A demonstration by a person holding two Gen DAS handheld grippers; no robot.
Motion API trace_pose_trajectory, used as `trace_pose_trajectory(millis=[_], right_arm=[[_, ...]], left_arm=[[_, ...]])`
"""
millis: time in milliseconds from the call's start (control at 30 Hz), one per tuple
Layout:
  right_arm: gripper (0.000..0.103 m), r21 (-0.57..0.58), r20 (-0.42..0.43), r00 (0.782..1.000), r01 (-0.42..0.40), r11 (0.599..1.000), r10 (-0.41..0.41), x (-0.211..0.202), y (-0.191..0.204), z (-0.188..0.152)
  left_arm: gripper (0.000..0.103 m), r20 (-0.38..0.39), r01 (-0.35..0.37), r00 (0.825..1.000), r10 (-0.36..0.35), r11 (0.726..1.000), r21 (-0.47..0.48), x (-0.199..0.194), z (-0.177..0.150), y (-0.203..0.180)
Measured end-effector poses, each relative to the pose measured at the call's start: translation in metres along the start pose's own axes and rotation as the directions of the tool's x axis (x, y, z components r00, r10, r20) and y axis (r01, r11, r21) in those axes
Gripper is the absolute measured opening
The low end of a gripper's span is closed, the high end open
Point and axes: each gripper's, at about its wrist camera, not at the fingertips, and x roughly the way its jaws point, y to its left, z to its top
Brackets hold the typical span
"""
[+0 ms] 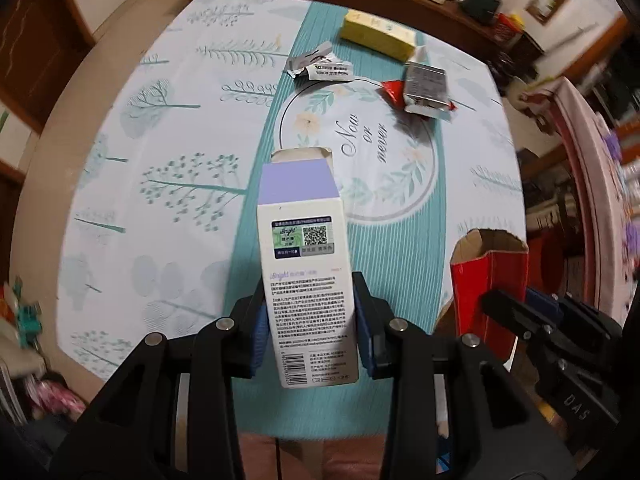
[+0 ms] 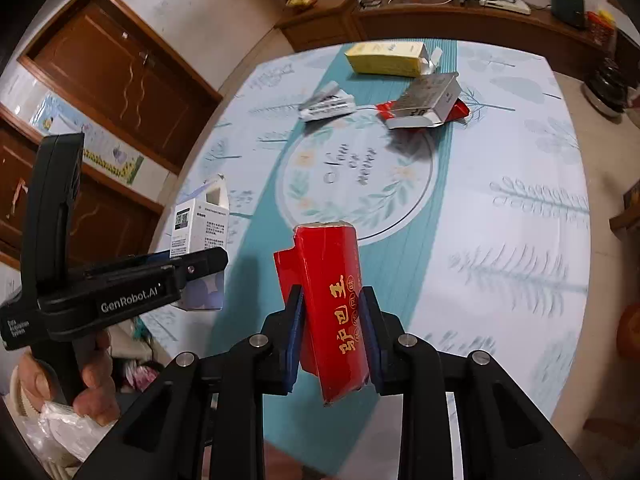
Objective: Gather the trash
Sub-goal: 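Carry the white box and red box down over the black bin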
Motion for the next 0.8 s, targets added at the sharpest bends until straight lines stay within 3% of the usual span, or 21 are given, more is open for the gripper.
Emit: trace_pose_trajectory(millis=[200,433,800], right_arm=[[0.026,0.1,0.087,0.996,0.013,0.995,-0.022,-0.026,0.062,-0.052],[0.026,0.22,0.176,0.982,0.034,0.975,-0.074,-0.042,0.135,-0.123],[0.026,0.283,0.105,0.986,0.092,0.955,-0.126,-0.036,0.186,-0.201]], left_arm=[[0.033,0.022,0.048,0.998,-0.052,0.989,0.142,-0.045,-0.041,0.028],[0.033,0.035,0.09,0.994,-0.103,0.956,0.279,-0.081,-0.092,0.068],[0.033,0.019,0.144,0.986,-0.164,0.914,0.379,-0.093,-0.153,0.094]])
